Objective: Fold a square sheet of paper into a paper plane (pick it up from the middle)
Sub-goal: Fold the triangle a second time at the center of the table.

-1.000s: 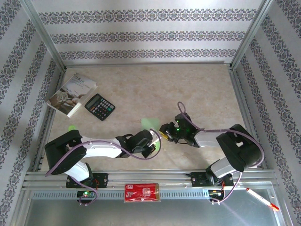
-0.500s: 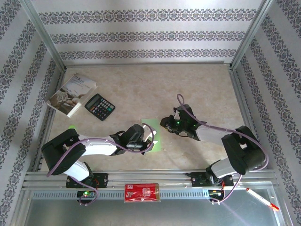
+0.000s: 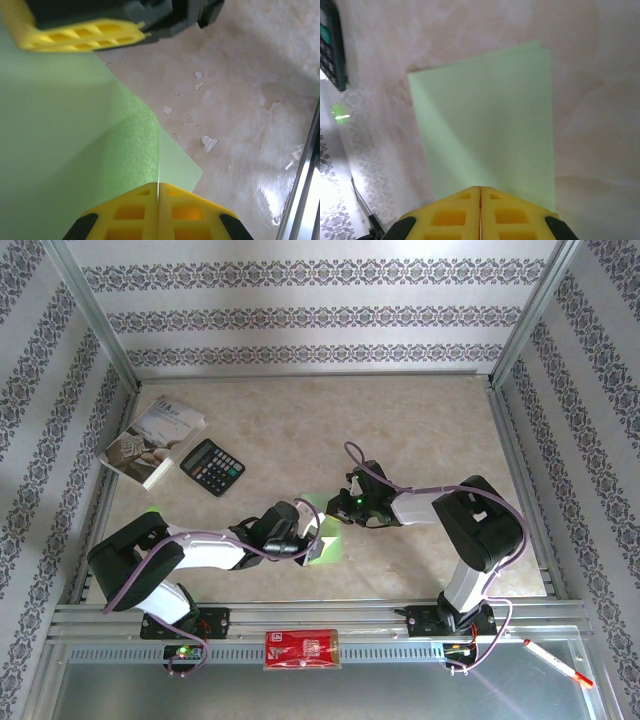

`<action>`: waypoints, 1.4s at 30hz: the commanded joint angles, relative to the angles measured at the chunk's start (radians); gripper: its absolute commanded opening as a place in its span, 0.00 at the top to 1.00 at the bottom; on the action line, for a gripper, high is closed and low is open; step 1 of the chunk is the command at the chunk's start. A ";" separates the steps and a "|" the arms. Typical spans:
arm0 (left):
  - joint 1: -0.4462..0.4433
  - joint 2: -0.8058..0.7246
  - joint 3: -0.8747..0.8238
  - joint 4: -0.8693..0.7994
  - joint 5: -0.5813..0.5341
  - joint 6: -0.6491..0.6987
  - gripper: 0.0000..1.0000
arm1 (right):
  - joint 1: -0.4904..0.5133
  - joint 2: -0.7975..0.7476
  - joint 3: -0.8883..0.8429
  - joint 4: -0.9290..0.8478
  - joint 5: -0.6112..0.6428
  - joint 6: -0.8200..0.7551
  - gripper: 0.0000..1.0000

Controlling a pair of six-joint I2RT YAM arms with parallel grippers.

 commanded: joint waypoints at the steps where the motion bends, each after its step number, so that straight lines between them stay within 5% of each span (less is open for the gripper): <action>1: 0.038 0.016 -0.017 0.081 0.060 -0.053 1.00 | -0.009 0.026 0.022 -0.021 -0.027 -0.060 0.93; 14: 0.168 0.028 -0.032 0.097 0.136 -0.108 1.00 | -0.019 0.040 0.015 -0.093 -0.026 -0.129 0.94; 42: 0.174 0.065 -0.038 0.066 0.139 -0.124 1.00 | -0.012 0.041 0.011 -0.079 -0.019 -0.102 0.93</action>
